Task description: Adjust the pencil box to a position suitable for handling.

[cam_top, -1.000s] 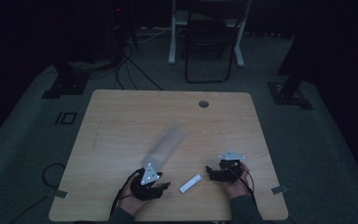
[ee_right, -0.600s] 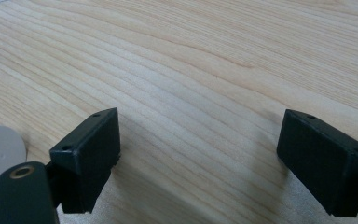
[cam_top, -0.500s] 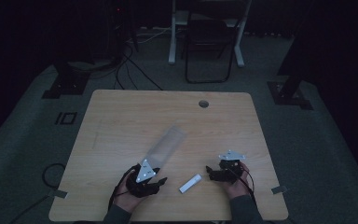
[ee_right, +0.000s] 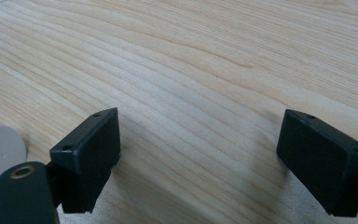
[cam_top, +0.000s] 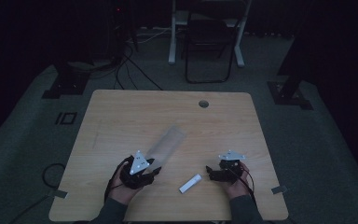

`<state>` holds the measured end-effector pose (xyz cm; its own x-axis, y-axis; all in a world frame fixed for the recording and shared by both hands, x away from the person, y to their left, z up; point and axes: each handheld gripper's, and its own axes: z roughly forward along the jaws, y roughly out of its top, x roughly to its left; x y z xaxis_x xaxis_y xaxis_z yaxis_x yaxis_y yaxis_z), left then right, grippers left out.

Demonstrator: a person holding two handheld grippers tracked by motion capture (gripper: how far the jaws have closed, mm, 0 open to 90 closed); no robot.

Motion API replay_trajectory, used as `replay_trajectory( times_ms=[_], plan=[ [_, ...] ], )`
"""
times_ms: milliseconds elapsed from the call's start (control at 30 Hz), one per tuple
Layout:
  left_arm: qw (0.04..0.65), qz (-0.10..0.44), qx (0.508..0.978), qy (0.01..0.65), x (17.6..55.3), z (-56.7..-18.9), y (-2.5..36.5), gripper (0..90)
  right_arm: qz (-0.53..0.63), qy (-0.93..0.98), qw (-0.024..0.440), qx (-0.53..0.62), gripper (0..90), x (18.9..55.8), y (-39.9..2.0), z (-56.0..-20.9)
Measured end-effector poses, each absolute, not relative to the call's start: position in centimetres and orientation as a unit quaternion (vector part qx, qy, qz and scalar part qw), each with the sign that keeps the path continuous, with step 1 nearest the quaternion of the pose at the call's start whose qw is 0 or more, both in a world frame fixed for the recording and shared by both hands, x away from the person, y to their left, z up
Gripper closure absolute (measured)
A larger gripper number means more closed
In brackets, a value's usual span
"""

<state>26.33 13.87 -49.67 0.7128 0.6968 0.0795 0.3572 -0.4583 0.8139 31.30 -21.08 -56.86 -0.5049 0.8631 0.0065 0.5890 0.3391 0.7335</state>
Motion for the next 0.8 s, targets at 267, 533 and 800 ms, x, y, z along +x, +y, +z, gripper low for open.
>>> replay_trajectory(
  times_ms=[267, 533, 800],
  plan=[
    [0.409, 0.232, 0.820, 0.327, 27.6, -48.6, 14.3, 57.0, 0.348, 0.794, 0.196, 0.457, 13.2, 31.3, -21.1, -56.9],
    [0.396, 0.248, 0.814, 0.346, 29.6, -48.4, 14.4, 56.6, 0.349, 0.794, 0.196, 0.457, 13.2, 31.3, -21.1, -56.9],
    [0.377, 0.242, 0.818, 0.360, 32.3, -49.1, 13.9, 56.7, 0.349, 0.794, 0.196, 0.457, 13.2, 31.3, -21.1, -56.9]
  ],
)
